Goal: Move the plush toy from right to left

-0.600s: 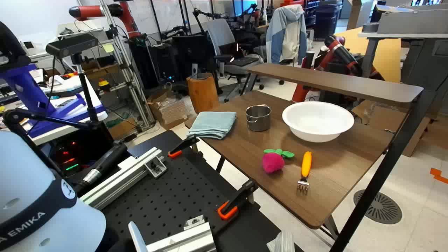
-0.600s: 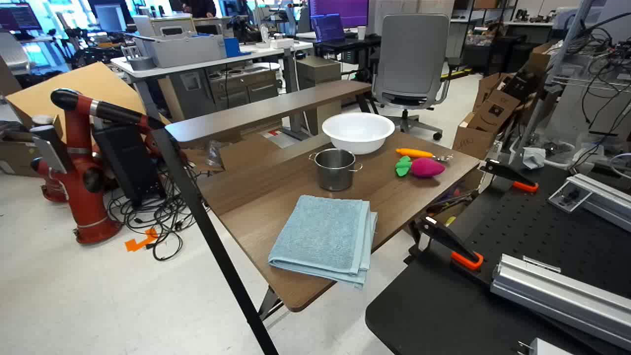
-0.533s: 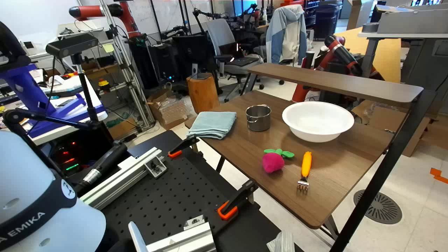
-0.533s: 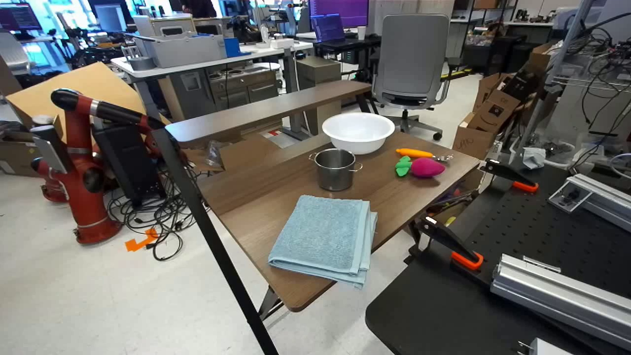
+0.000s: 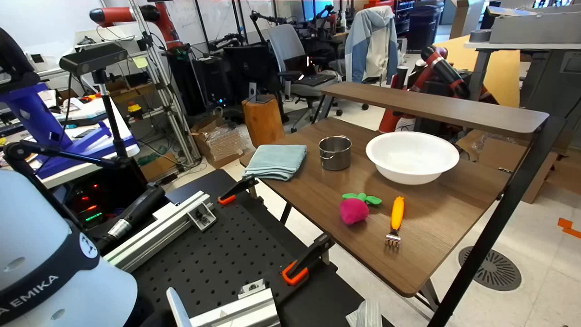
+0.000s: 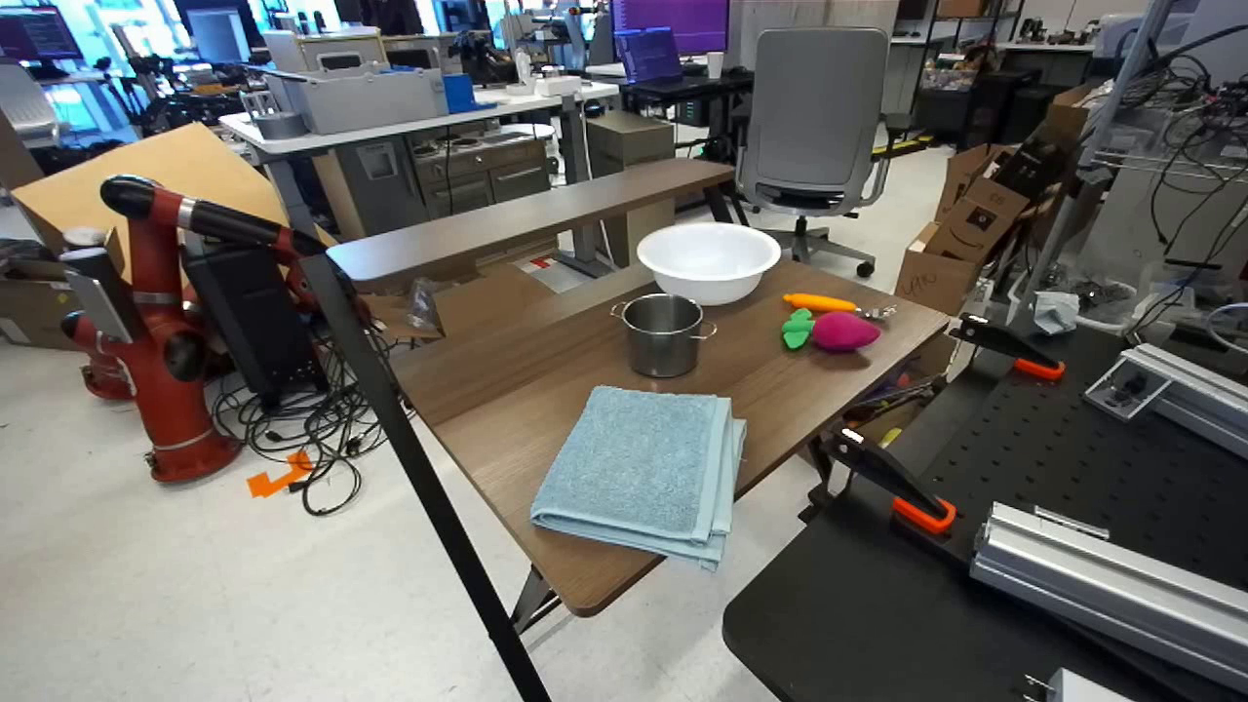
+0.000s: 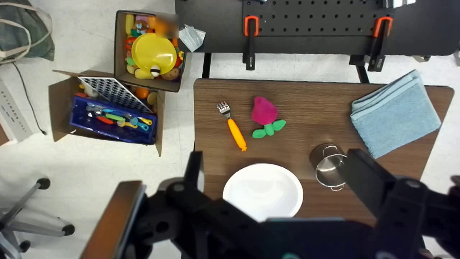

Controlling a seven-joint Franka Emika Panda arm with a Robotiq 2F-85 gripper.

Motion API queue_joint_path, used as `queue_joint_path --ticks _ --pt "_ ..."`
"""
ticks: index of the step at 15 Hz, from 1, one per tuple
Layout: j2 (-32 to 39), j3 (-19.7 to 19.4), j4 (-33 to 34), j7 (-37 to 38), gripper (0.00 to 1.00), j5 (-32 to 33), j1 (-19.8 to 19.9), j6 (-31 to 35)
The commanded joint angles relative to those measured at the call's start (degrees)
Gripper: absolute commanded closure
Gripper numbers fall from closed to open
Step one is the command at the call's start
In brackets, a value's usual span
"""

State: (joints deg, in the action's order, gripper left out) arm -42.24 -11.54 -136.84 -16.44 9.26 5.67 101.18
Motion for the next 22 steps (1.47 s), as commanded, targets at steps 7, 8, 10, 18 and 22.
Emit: queue_joint_path --ticks 7,8,10,18,22 --pt "-0.24 0.06 -0.53 0.44 0.0 -0.16 -0.39 1.05" --pt "-0.02 0.24 -1.34 0.83 0.0 -0.48 -0.64 2.08" --pt "0.64 0.57 -3.13 1.08 0.0 -0.77 -1.19 4.0" --pt "8.5 0.55 -14.98 1.17 0.0 -4.14 -2.56 21.84" --pt "17.25 0.49 -17.51 0.46 0.0 -6.92 -3.14 33.12"
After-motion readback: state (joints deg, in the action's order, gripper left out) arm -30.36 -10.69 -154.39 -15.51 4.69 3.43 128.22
